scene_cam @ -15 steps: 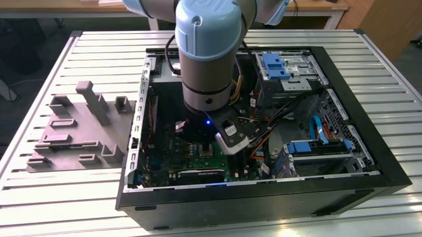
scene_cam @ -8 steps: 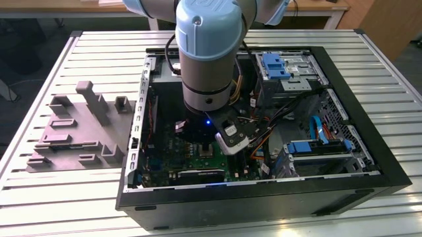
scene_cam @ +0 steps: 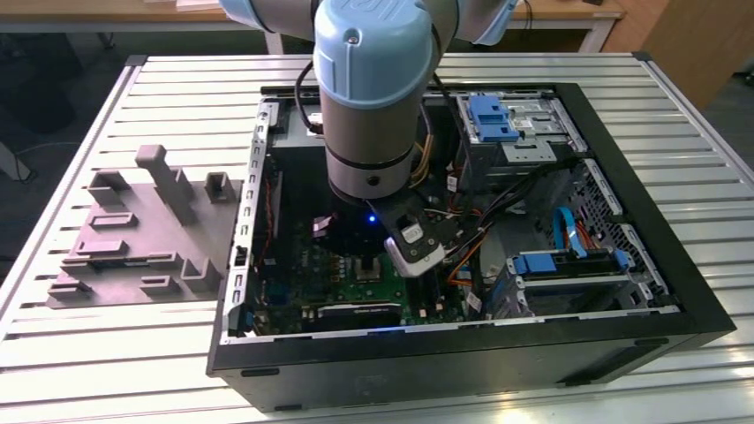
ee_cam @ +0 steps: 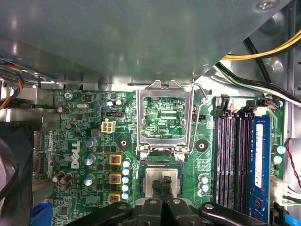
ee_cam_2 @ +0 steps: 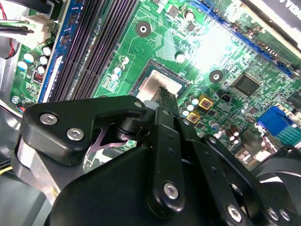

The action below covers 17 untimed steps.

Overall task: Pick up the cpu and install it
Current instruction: 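Close the cpu cover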

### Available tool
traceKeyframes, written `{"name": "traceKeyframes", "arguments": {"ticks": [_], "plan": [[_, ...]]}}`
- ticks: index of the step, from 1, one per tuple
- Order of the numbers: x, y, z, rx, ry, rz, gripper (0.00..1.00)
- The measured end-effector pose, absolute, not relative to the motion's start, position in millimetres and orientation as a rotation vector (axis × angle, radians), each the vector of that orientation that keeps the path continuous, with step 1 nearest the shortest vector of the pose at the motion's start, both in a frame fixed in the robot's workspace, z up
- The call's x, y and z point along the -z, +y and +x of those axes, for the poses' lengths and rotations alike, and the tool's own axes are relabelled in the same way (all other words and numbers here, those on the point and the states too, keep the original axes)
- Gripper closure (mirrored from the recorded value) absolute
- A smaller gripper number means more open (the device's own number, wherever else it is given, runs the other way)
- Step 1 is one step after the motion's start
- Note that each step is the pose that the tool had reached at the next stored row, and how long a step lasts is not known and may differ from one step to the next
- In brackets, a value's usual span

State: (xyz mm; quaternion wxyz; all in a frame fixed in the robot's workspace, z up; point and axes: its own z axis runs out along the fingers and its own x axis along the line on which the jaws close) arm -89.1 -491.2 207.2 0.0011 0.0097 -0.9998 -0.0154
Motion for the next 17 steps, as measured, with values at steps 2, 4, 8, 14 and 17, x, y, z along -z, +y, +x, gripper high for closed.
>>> {"name": "traceKeyframes", "arguments": {"ticks": [2, 4, 8, 14, 17], "plan": [[-207, -491, -89, 0.048, -3.139, 0.031, 0.89], [-210, -491, -89, 0.048, -3.139, 0.031, 0.89], [-219, -491, -89, 0.048, -3.139, 0.031, 0.89], [-231, -491, -89, 0.048, -3.139, 0.031, 0.89], [-235, -491, -89, 0.048, -3.139, 0.030, 0.89]]}}
